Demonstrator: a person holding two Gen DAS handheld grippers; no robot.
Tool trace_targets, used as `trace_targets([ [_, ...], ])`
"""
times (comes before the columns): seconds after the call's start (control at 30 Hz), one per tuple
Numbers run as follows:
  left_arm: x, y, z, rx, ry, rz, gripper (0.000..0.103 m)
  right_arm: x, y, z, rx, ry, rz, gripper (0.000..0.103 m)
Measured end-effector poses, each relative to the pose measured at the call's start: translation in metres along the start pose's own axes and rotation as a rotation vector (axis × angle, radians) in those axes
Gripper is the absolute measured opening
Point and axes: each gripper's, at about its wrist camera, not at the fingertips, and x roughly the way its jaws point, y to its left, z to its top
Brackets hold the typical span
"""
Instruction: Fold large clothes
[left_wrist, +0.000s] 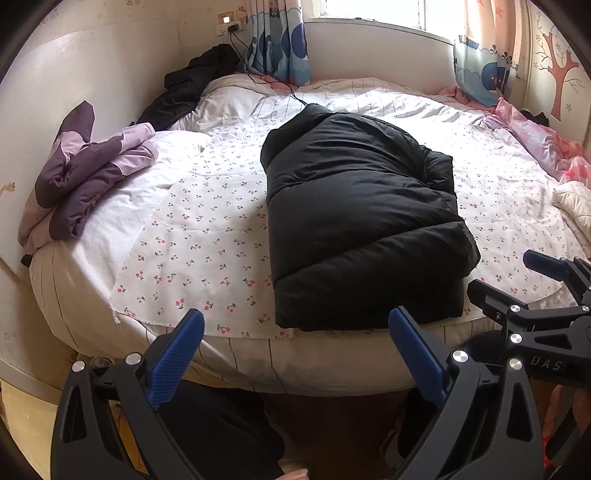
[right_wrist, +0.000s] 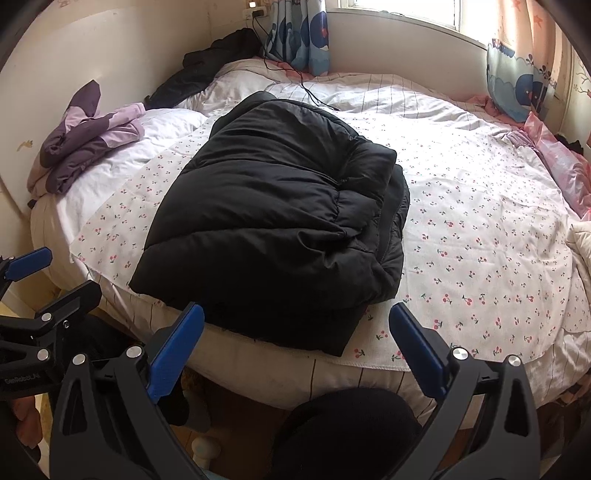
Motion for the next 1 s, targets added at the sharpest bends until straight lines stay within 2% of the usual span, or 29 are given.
trace_targets([
  [1.0,-0.008,-0.005,-0.004,0.012,-0.01,-0.017,0.096,-0.007,-0.002,-0.011,-0.009,0.014,0.016,0.097],
])
